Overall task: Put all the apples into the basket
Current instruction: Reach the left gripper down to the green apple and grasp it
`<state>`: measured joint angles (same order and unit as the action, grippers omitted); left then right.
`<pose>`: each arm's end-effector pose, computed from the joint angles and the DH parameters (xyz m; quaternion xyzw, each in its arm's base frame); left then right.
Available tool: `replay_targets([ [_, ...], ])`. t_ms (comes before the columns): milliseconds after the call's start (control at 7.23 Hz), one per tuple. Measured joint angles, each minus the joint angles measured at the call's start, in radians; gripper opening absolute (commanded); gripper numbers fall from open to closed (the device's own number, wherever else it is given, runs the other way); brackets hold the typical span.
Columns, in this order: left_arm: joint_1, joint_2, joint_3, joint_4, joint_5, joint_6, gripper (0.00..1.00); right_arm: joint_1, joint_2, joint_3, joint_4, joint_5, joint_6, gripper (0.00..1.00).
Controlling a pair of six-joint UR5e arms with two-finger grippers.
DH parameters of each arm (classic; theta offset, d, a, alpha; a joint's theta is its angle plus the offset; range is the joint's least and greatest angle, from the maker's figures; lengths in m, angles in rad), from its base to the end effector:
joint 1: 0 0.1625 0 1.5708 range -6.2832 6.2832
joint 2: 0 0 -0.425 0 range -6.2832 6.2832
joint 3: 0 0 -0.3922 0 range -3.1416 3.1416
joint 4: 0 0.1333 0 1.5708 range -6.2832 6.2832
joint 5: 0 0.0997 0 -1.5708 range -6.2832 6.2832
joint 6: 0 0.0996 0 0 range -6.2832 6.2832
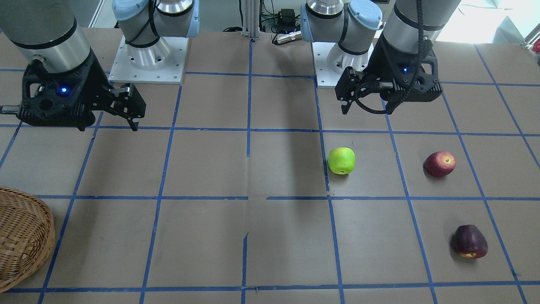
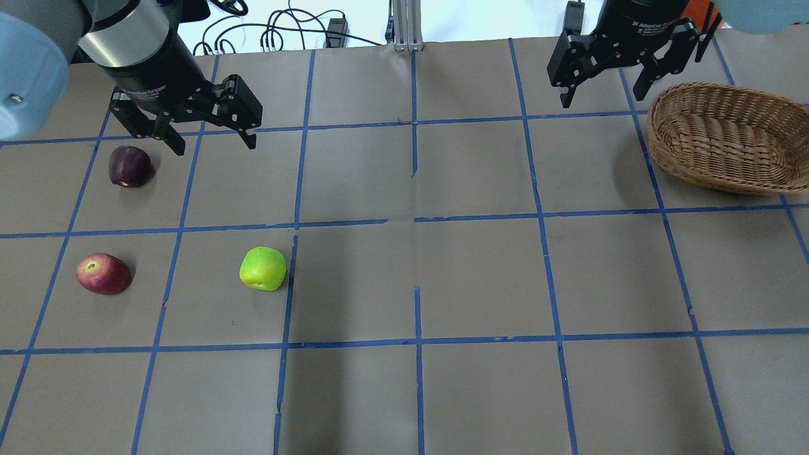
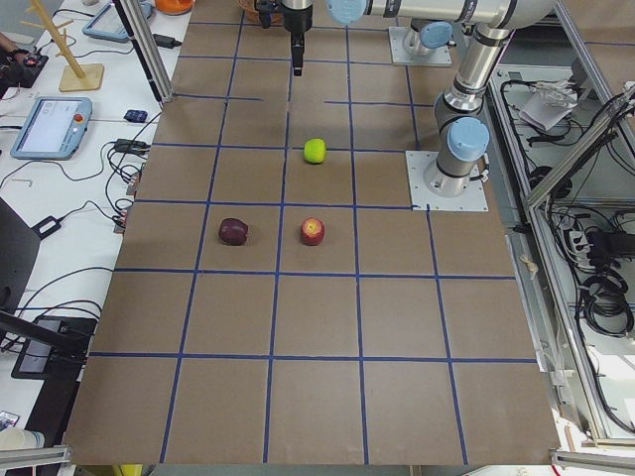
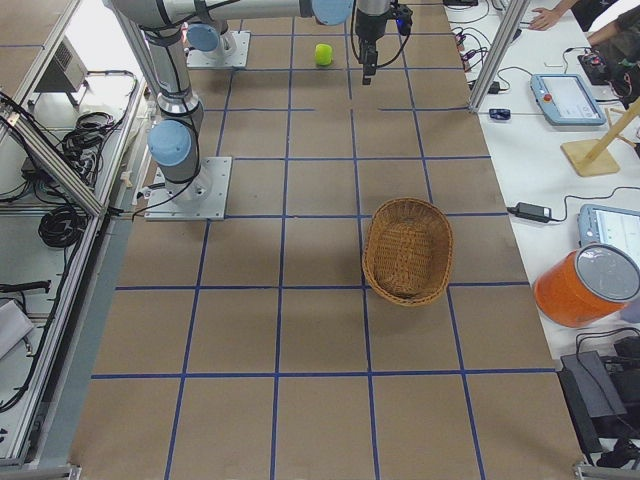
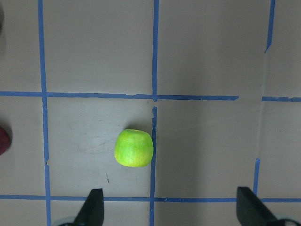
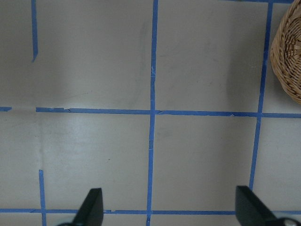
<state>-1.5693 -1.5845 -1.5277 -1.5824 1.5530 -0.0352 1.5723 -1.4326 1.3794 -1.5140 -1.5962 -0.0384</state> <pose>-0.1343 -0.4995 0.5012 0.0183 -0.9998 0.0087 0.0090 0.1316 -0.5493 0.5044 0.0200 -0.9997 -0.0020 0.0127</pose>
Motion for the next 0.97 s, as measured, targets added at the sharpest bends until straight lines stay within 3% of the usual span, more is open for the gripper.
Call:
replay_targets([
  [553,0.002,-0.007,-0.005,-0.006,-0.001,0.001,1.00,0.000,0.006,0.001,-0.002,0.005,0.001,1.00],
  [969,0.007,-0.032,-0.114,0.002,-0.001,0.027,1.00,0.000,0.004,0.001,-0.002,0.007,0.000,1.00],
])
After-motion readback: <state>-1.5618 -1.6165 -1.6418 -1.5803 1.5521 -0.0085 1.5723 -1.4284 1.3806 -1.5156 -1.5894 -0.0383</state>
